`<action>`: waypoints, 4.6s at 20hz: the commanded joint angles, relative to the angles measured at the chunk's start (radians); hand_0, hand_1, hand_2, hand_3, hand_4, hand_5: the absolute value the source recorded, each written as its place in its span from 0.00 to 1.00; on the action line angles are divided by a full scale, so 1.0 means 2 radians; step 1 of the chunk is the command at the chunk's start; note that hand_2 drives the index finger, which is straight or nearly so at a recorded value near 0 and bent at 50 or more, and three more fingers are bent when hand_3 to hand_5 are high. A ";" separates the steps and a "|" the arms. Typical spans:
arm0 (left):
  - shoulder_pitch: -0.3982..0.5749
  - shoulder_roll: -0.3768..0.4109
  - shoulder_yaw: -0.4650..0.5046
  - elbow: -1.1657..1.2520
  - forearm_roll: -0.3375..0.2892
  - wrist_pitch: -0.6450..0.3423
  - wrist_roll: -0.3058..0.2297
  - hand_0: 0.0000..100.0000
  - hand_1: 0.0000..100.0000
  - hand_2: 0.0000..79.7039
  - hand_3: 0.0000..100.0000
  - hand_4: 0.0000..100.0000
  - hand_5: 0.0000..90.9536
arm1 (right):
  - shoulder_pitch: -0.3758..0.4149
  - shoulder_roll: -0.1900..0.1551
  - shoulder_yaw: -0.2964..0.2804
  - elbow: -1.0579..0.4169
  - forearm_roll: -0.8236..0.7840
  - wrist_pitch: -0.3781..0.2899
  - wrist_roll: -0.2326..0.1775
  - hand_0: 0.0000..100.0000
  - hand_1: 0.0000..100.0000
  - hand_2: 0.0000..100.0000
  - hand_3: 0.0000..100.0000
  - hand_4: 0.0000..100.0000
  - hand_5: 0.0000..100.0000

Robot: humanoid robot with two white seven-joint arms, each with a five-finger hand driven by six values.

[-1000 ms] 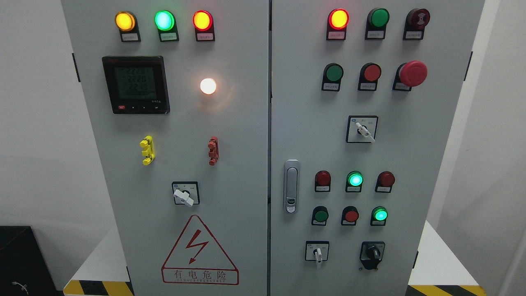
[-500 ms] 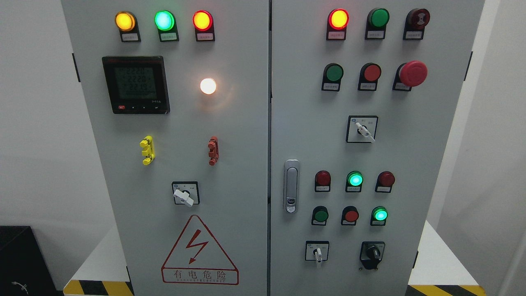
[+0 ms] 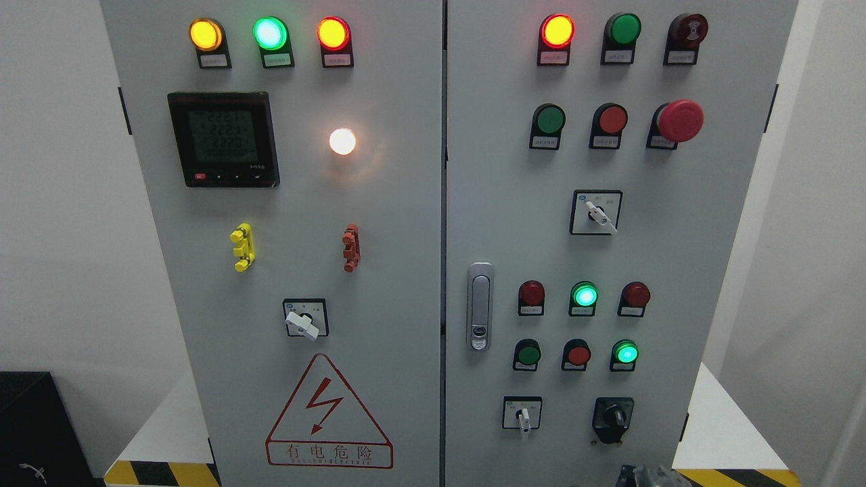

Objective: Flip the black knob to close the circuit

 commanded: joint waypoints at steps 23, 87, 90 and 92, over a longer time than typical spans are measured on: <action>0.000 0.000 -0.011 0.011 -0.010 0.000 0.000 0.12 0.56 0.00 0.00 0.00 0.00 | -0.059 -0.004 -0.028 0.025 0.033 0.023 0.000 0.00 0.21 0.79 0.95 0.79 0.86; 0.000 0.000 -0.010 0.011 -0.010 0.000 0.000 0.12 0.56 0.00 0.00 0.00 0.00 | -0.086 -0.010 -0.061 0.052 0.027 0.032 -0.013 0.00 0.24 0.77 0.94 0.78 0.85; 0.000 0.000 -0.010 0.011 -0.010 0.000 0.000 0.12 0.56 0.00 0.00 0.00 0.00 | -0.087 -0.010 -0.065 0.052 0.026 0.031 -0.012 0.00 0.24 0.77 0.94 0.78 0.85; 0.000 0.000 -0.010 0.011 -0.011 0.000 0.000 0.12 0.56 0.00 0.00 0.00 0.00 | -0.087 -0.010 -0.066 0.051 0.023 0.031 -0.012 0.00 0.24 0.77 0.94 0.78 0.85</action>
